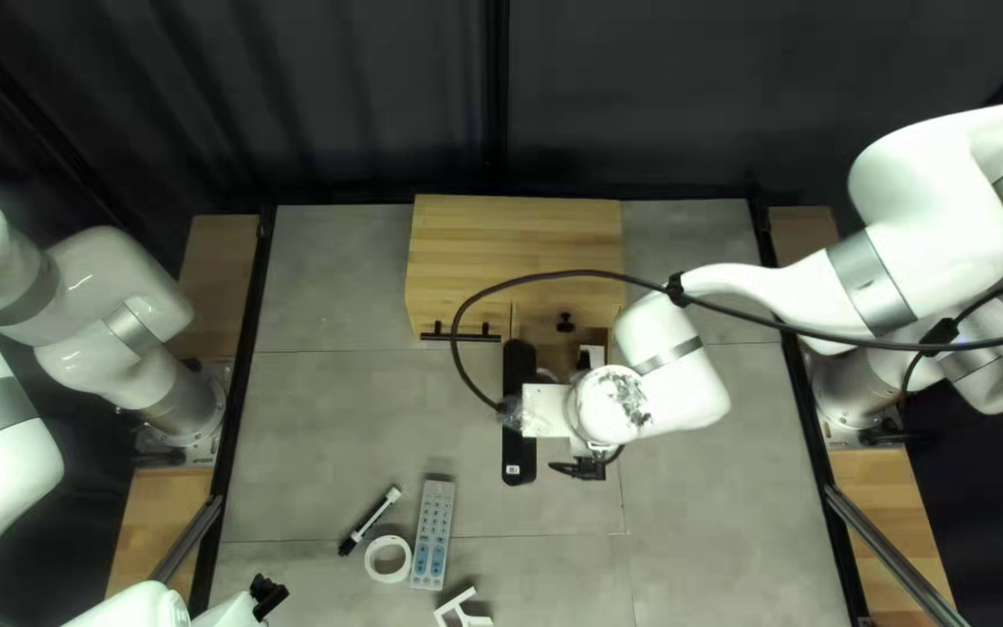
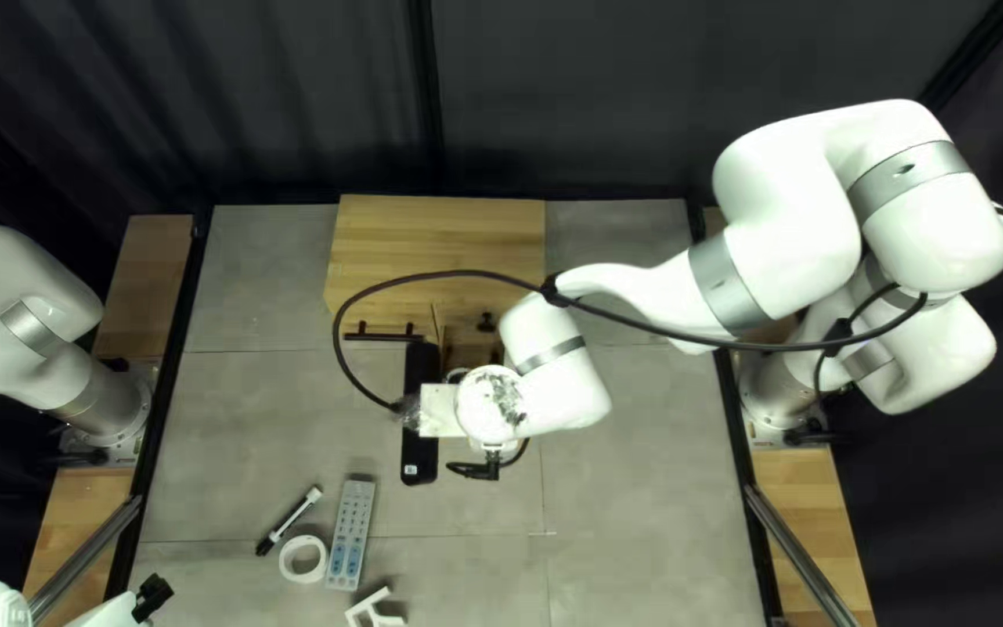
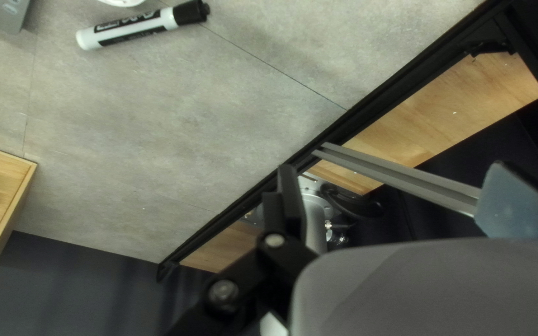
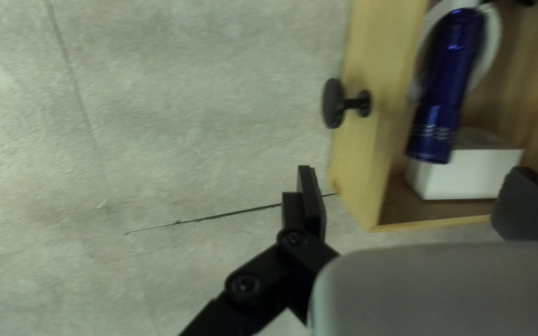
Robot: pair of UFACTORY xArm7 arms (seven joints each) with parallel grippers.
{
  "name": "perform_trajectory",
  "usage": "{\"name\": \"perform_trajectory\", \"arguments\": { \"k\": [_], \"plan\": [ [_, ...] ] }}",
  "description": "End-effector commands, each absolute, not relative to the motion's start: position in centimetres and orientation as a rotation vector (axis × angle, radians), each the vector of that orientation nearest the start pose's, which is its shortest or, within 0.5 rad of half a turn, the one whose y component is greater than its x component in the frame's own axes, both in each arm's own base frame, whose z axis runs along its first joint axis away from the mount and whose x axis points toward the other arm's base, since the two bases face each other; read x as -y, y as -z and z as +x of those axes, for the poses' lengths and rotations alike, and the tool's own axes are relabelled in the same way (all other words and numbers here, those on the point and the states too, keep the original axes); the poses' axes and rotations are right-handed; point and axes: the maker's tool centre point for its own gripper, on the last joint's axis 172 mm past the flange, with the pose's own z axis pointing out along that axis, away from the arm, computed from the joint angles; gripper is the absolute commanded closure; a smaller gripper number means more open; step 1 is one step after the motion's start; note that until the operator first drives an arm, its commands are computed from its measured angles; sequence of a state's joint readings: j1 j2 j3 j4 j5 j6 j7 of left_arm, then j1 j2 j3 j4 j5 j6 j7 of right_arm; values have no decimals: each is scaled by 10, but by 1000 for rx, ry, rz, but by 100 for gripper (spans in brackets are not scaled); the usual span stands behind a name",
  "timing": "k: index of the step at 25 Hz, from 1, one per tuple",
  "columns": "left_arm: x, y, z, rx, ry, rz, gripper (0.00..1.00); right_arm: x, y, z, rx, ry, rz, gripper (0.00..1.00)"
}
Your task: Open drawers and place objects into drawer and close
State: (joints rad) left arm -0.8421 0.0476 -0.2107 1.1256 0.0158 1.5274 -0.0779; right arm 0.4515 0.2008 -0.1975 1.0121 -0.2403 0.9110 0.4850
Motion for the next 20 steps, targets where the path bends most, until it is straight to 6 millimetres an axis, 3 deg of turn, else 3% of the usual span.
{"name": "perform_trajectory", "arguments": {
  "k": [1,9,16,20],
  "plan": [
    [308,-188,180,-1341,-544,-2511,0,-89,-96,466,-121,-19,-3371,0],
    [308,-188,180,-1341,-544,-2511,0,-80,-86,455,-165,-34,-3370,0],
    [308,-188,180,-1341,-544,-2511,0,-71,-67,461,-160,-110,-3330,0],
    [308,-188,180,-1341,-544,-2511,0,-67,-69,456,-165,-139,-3324,0]
  ]
}}
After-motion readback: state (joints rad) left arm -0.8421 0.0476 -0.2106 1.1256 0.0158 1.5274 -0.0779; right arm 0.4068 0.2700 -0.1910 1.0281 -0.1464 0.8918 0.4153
